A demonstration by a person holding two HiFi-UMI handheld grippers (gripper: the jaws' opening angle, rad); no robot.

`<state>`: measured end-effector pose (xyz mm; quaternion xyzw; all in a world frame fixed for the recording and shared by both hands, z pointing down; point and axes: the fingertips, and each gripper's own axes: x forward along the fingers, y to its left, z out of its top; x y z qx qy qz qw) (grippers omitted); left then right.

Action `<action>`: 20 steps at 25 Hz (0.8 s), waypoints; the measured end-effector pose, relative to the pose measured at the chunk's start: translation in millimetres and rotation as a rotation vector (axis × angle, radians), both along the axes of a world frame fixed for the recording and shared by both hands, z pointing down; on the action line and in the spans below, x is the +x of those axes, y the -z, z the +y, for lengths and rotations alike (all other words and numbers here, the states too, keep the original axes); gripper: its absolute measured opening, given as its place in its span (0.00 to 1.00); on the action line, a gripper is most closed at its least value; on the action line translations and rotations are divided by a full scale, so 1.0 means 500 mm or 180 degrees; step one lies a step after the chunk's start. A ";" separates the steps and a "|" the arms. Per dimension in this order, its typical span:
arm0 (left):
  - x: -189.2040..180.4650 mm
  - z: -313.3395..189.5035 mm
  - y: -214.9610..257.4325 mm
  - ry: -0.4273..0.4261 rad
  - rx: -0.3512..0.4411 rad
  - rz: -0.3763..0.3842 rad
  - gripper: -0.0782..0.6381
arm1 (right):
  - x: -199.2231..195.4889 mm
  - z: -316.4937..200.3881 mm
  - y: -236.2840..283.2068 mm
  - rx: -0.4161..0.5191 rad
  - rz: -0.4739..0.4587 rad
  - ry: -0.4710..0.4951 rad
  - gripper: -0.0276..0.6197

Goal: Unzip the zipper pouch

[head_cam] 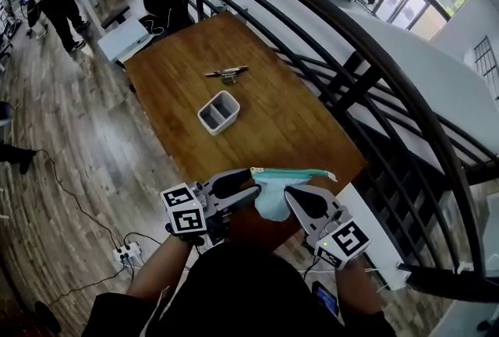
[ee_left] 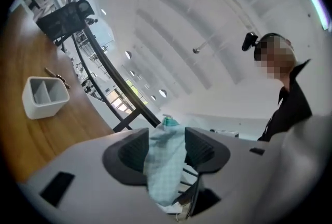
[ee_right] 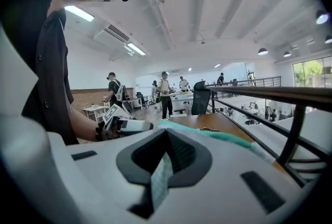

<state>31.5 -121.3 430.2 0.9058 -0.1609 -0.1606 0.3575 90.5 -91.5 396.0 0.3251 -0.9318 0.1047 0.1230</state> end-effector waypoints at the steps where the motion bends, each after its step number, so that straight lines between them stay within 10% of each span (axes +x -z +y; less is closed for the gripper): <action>1: 0.002 0.001 0.004 -0.0014 0.0012 0.0024 0.42 | 0.000 0.001 0.001 0.0003 -0.0009 -0.0003 0.04; 20: 0.010 0.023 0.022 -0.0228 0.0138 -0.0053 0.22 | -0.015 0.022 -0.013 0.0102 0.0058 0.0086 0.04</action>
